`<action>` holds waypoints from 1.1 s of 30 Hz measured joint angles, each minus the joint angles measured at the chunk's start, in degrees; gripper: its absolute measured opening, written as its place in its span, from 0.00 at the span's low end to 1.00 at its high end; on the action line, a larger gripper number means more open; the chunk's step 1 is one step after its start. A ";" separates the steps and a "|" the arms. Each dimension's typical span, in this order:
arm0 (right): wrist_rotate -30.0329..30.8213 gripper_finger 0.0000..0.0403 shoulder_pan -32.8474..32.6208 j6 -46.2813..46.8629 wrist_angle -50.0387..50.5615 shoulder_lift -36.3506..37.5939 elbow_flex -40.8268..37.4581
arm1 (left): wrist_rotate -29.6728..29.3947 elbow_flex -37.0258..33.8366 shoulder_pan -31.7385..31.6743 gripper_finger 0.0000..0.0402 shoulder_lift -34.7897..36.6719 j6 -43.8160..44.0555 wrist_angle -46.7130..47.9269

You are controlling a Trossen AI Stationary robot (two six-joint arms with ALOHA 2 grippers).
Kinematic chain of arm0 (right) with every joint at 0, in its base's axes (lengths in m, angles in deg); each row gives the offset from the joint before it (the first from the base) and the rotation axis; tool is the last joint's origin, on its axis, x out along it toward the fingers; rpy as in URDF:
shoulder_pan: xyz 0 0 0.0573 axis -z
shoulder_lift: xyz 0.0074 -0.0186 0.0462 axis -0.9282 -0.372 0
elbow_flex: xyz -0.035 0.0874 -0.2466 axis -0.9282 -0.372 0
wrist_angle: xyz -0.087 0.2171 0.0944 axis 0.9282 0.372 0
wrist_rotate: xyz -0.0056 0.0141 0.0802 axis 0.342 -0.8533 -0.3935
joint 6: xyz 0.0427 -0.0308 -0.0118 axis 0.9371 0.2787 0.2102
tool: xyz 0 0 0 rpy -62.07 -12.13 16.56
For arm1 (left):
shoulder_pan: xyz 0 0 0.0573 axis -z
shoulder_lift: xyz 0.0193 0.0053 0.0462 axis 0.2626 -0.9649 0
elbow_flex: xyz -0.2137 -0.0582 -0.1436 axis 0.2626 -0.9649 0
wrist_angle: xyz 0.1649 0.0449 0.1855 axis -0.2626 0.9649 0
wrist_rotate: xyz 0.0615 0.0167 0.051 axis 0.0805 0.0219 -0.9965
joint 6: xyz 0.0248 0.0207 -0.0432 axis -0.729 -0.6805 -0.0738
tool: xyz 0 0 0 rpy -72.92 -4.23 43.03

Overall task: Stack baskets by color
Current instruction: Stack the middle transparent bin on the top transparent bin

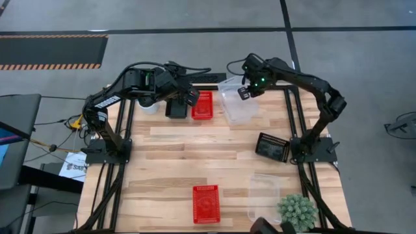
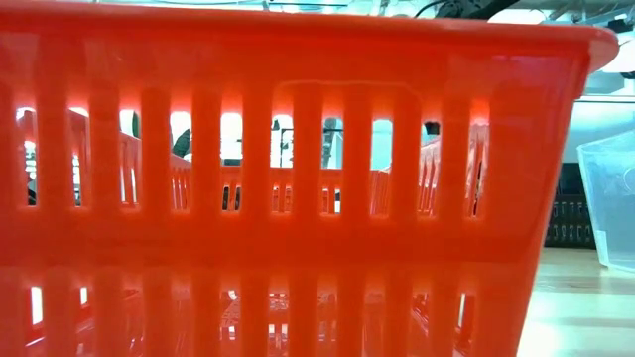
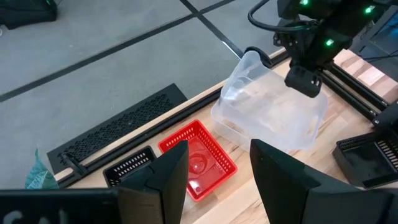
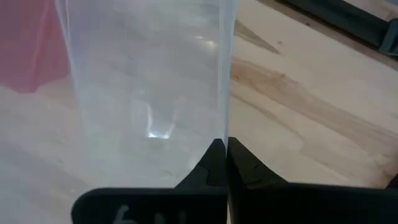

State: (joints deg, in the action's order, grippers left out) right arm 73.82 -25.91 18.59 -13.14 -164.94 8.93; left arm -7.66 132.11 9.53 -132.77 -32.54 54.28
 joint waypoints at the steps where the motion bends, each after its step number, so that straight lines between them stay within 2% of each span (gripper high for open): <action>1: -0.02 0.01 0.14 -0.17 -0.42 0.00 0.00 | 0.00 0.00 -0.02 0.40 0.00 0.00 0.00; 8: -0.24 0.00 0.65 -1.08 -2.03 -0.10 0.00 | 0.00 0.00 0.00 0.40 0.00 0.04 0.00; 17: -2.19 0.00 -0.19 -3.65 -2.22 -5.23 -0.04 | 0.00 0.00 -0.02 0.40 0.00 0.07 -0.02; 25: -2.38 0.01 0.71 -5.36 -1.81 -5.66 -0.04 | 0.01 0.00 -0.19 0.40 0.00 0.02 -0.02; 33: -2.35 0.16 0.53 -7.07 -3.04 -6.67 -0.09 | 0.94 0.00 -0.15 0.40 0.00 0.11 0.01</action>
State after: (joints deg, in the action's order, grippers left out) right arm 71.46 -25.37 11.52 -16.18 -171.61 8.84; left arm -6.71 132.11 9.37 -132.77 -32.43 54.29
